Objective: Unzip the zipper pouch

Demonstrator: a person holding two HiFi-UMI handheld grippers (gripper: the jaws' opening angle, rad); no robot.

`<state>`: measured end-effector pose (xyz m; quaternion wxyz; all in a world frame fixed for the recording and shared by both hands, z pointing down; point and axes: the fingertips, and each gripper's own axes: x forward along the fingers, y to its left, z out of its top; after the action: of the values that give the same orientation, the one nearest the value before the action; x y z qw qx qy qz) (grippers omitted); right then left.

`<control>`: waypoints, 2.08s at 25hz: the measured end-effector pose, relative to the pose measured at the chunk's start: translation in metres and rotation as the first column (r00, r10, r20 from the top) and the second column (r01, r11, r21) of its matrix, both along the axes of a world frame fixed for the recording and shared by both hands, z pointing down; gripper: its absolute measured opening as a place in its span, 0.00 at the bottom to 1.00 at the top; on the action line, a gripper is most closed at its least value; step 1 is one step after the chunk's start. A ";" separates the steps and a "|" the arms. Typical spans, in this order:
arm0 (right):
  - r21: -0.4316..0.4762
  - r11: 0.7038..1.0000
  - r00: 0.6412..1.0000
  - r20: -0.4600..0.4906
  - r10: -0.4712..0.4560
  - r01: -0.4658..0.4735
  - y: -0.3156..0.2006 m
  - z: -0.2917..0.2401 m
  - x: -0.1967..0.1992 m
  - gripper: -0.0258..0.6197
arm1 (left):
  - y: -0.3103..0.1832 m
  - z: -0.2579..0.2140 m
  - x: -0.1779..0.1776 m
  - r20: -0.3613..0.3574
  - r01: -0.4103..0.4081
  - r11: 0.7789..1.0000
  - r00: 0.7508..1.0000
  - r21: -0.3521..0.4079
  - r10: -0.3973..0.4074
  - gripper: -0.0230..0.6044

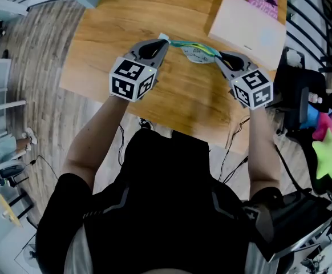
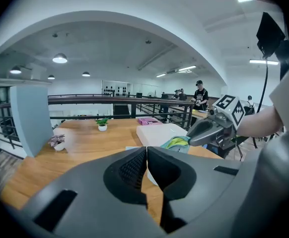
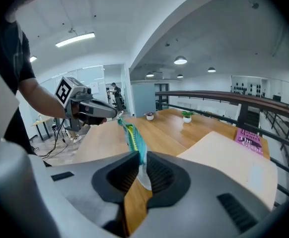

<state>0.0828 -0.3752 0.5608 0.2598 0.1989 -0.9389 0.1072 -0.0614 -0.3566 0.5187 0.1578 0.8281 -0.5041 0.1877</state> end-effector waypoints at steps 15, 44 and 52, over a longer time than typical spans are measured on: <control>-0.290 0.957 0.999 -0.049 -0.022 0.006 0.080 0.113 0.008 0.13 | 0.061 0.124 0.002 0.083 0.012 0.960 0.996 -0.279 0.012 0.09; -0.328 0.925 0.953 -0.287 0.097 -0.193 0.101 0.159 0.007 0.24 | 0.096 0.170 0.001 0.045 -0.104 0.927 0.991 -0.360 0.129 0.09; -0.258 0.924 0.942 -0.260 0.214 -0.281 0.107 0.109 -0.003 0.27 | 0.101 0.112 -0.022 -0.024 -0.133 0.959 0.991 -0.250 0.131 0.09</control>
<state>0.0793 -0.2683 0.6693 0.3760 0.2869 -0.8440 0.2531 -0.0836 -0.2557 0.6304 0.2505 0.8339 -0.4192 0.2572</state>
